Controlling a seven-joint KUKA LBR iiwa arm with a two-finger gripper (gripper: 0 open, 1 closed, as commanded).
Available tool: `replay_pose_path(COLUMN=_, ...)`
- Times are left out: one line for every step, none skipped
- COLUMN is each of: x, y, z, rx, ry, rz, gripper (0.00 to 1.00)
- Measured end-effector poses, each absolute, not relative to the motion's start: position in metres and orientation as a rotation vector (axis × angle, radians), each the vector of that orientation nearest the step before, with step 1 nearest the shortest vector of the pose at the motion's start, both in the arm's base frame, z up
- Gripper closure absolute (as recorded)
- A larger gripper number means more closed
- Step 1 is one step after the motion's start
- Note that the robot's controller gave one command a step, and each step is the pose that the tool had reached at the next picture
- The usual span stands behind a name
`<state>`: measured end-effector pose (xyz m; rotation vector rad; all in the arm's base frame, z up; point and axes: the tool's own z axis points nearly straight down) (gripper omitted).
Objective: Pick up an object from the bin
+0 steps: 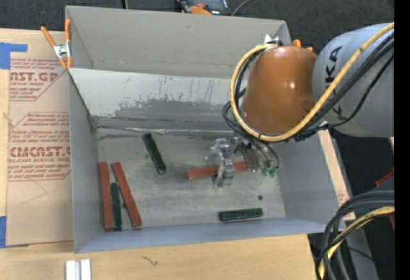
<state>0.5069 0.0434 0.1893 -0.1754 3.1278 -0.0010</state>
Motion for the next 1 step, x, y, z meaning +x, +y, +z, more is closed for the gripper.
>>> replay_pose_path(x=0.5141, y=0.0402, z=0.2472, rx=-0.713, ry=3.053, rz=-0.001, gripper=1.0)
